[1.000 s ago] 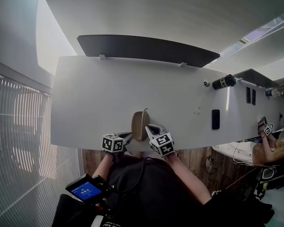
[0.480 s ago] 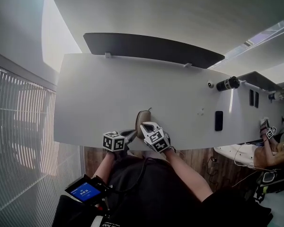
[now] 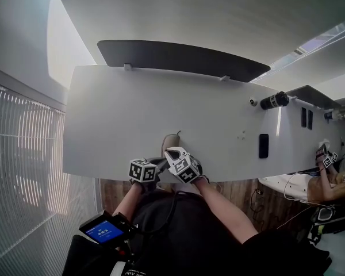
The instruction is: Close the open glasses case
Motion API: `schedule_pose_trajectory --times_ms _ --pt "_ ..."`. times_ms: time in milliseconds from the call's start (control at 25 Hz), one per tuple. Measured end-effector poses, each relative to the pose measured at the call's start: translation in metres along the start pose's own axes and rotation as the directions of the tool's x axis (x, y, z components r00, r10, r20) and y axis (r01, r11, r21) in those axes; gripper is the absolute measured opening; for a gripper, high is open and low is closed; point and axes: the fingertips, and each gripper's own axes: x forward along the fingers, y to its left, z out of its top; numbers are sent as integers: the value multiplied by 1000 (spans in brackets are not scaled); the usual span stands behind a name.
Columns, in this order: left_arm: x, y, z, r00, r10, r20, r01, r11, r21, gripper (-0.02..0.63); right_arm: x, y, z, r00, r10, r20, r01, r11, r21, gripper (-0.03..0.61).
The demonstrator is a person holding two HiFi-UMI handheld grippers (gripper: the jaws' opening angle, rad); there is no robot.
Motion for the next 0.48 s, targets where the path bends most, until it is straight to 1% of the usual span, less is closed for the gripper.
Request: schedule_pose_trajectory --times_ms 120,200,320,400,480 --pt "-1 1 0 1000 -4 19 4 1000 -22 6 -1 2 0 1000 13 5 -13 1000 7 5" --pt "0 -1 1 1000 1 25 -1 1000 -18 6 -7 1 -1 1000 18 8 -18 1000 3 5" --pt "3 -3 1 1000 19 17 -19 1000 11 6 -21 -7 -14 999 -33 5 33 999 8 5" --pt "2 -1 1 999 28 18 -28 999 20 6 -27 -11 -26 997 -80 -2 80 996 35 5" --pt "1 2 0 999 34 22 -35 999 16 6 -28 -10 -34 995 -104 -4 104 992 69 5"
